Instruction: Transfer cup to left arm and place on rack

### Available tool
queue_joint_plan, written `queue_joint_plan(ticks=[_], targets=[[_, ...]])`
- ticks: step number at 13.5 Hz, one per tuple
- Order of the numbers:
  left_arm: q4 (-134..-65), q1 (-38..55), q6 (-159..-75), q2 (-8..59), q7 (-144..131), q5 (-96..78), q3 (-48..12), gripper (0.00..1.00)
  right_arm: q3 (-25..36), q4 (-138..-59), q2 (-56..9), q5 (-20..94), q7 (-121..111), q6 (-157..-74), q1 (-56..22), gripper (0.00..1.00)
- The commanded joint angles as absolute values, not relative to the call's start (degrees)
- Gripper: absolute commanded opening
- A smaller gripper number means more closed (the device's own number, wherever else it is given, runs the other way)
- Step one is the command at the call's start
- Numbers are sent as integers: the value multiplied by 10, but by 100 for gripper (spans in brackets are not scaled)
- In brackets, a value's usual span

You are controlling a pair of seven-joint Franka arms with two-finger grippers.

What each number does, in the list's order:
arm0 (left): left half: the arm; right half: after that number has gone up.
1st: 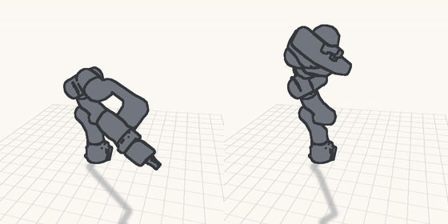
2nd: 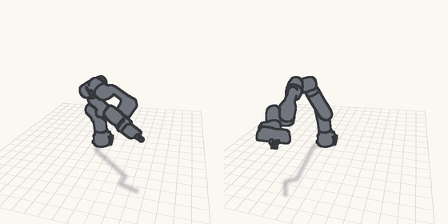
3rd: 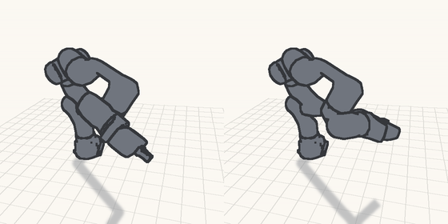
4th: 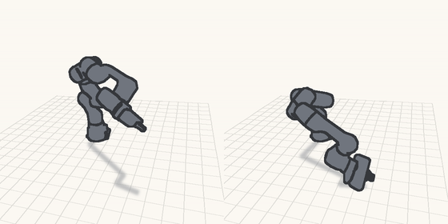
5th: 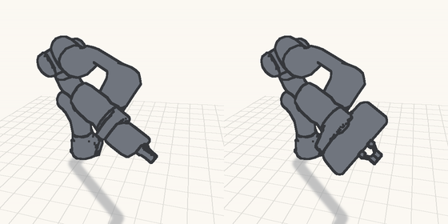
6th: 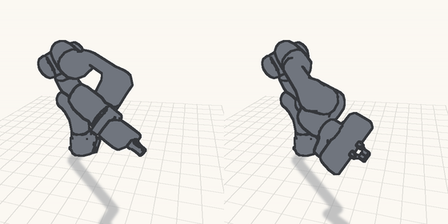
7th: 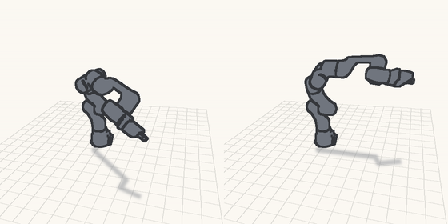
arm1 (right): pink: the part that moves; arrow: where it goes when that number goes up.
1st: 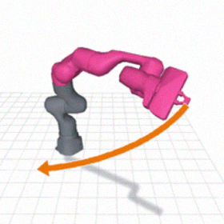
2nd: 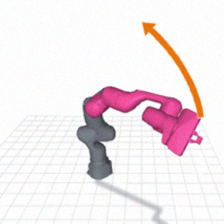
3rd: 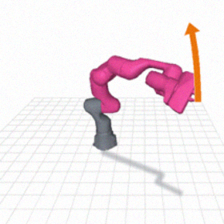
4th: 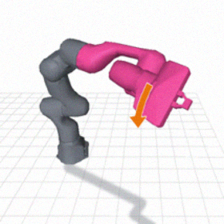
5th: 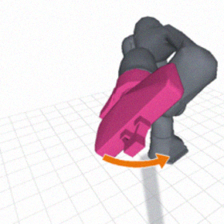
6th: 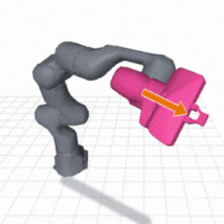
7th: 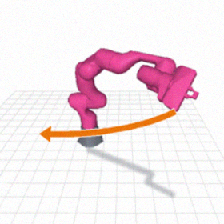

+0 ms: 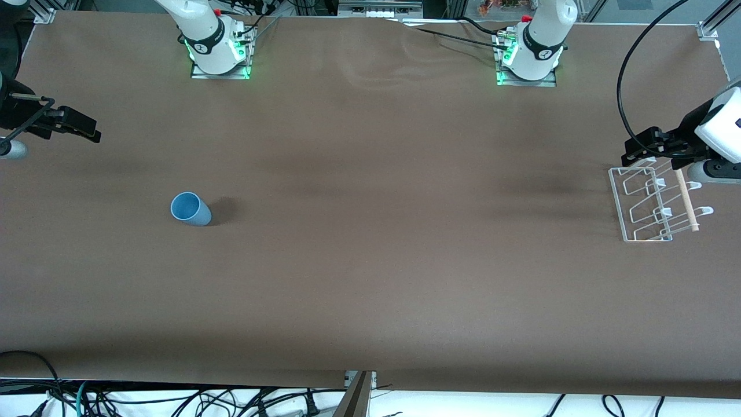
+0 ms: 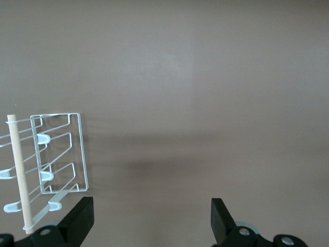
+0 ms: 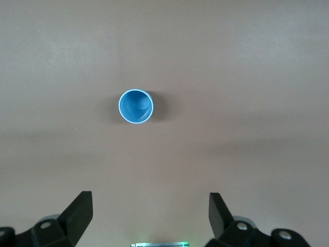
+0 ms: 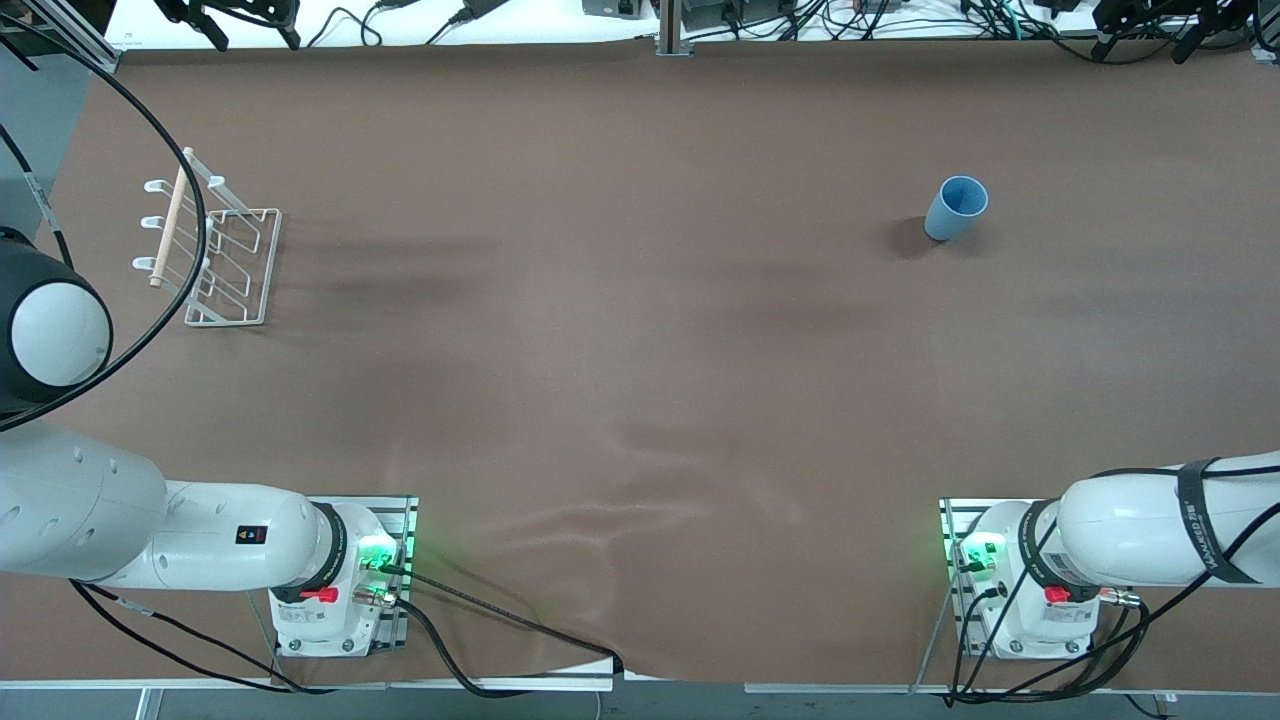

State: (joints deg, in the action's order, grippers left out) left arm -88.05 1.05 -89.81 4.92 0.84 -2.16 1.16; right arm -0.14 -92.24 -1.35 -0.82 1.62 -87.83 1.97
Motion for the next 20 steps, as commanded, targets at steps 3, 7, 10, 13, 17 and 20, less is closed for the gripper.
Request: queue_joint_plan(ticks=[3,7,10,13,17,20], targets=[[-864,9,-873,61,2,-26,17,100,-8,-929,-13,-13,11,-894,23,100],[-856,11,-869,67,1,-26,16,100,-9,-930,-15,-10,11,-890,22,100],[-856,9,-870,67,2,-28,16,100,-9,-930,-15,-9,11,-880,16,100],[-856,7,-869,68,2,-28,16,100,-9,-928,-16,-10,11,-875,15,100],[-856,5,-870,71,4,-28,17,100,-9,-927,-16,-11,11,-877,15,100],[-855,5,-870,71,4,-28,17,100,-9,-927,-17,-10,11,-877,15,100]])
